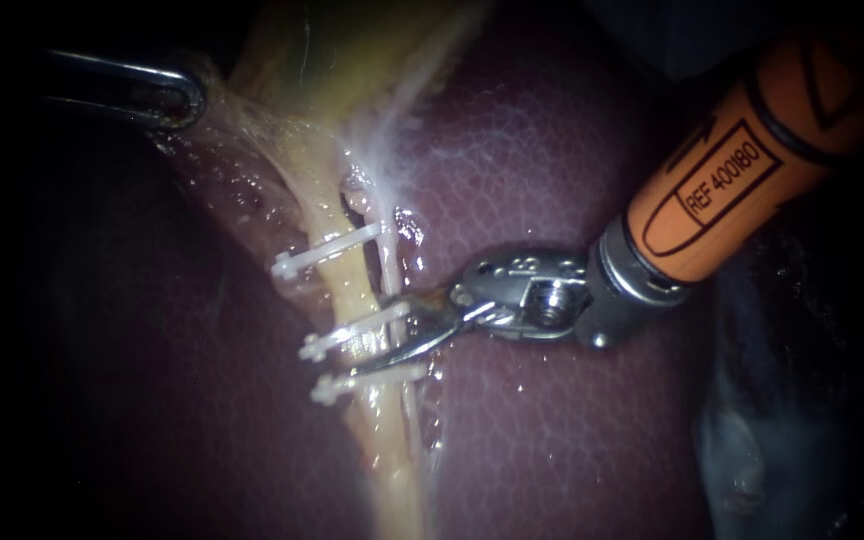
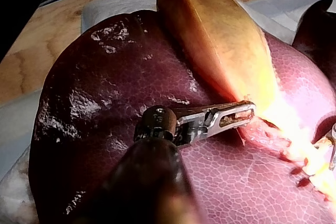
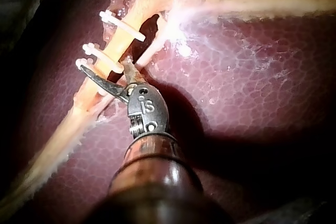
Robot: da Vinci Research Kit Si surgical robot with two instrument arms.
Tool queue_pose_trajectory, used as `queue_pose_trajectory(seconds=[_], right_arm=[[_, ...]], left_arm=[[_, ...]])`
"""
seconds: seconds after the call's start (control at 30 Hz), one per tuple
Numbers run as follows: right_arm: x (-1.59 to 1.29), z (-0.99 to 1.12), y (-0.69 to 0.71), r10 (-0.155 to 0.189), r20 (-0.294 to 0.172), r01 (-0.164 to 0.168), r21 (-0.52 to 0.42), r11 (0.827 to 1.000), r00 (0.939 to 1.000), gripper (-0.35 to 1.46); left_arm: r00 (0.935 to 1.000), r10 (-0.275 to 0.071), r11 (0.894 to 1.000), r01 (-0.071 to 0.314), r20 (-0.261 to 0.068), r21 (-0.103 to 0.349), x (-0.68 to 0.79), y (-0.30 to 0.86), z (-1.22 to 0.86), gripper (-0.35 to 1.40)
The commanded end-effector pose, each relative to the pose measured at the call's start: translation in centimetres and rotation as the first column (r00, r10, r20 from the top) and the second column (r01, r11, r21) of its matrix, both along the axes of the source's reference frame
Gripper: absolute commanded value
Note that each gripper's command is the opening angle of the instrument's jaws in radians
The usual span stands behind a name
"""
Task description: Go to the cutting position left tube
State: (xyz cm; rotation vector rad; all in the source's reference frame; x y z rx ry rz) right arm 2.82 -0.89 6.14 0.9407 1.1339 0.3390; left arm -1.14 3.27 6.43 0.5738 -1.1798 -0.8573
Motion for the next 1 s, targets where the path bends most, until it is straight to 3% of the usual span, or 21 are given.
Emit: queue_pose_trajectory(seconds=[0.03,1.0], right_arm=[[-0.01,0.00,0.01,0.001,0.002,-0.001,0.004,1.000,1.0000,1.37],[-0.17,-0.10,0.01,0.002,0.017,-0.003,0.043,0.999,0.9998,1.39]], left_arm=[[1.0000,0.000,1.000,0.000,0.000,0.000,0.00,0.00,0.01,-0.35],[1.0000,0.000,1.000,0.000,0.000,0.000,0.01,0.00,0.01,-0.35]])
